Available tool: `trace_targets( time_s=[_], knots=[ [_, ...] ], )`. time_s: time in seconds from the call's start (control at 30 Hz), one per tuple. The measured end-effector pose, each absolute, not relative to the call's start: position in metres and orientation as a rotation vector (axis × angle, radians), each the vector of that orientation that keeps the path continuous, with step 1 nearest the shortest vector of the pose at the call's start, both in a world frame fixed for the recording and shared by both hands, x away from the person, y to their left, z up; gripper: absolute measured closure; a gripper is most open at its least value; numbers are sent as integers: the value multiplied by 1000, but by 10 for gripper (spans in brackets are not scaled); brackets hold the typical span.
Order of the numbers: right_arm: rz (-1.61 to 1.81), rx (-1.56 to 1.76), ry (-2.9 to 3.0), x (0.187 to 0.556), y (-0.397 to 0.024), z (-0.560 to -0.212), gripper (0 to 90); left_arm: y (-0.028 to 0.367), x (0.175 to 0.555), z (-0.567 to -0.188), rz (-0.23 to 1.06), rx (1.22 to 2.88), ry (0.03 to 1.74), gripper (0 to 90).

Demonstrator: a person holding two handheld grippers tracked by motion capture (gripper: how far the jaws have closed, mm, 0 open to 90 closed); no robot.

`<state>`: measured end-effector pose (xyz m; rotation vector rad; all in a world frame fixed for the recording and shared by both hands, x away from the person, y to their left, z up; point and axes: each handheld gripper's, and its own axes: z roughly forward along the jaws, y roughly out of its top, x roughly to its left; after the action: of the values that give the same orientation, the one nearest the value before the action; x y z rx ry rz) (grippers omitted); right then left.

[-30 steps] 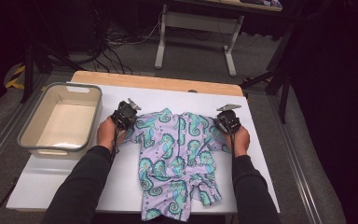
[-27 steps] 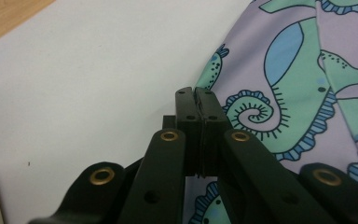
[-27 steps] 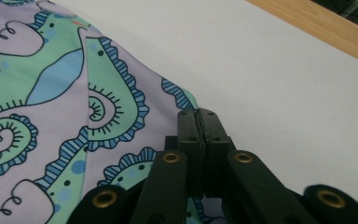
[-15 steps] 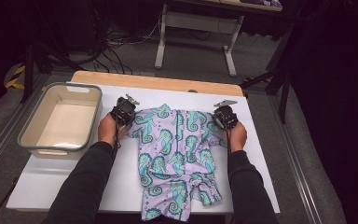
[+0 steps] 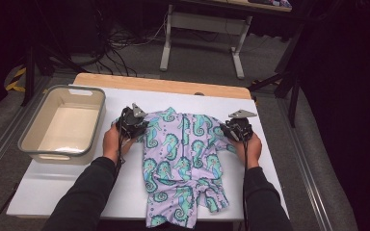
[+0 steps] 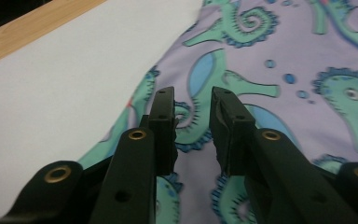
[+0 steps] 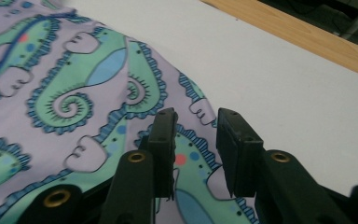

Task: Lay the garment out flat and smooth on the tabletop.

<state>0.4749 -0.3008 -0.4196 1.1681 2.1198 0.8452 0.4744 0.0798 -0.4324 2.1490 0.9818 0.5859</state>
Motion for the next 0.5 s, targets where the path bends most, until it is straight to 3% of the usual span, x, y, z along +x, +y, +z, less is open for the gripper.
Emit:
trace_targets(
  time_s=[0.23,0.5],
  knots=[
    [949,1110,2120,439,-305,-418,680,78,427,-431,574,2096,829,652],
    [1048,1054,2165,402,-305,-425,632,83,387,-435,544,2102,714,501]
  ],
)
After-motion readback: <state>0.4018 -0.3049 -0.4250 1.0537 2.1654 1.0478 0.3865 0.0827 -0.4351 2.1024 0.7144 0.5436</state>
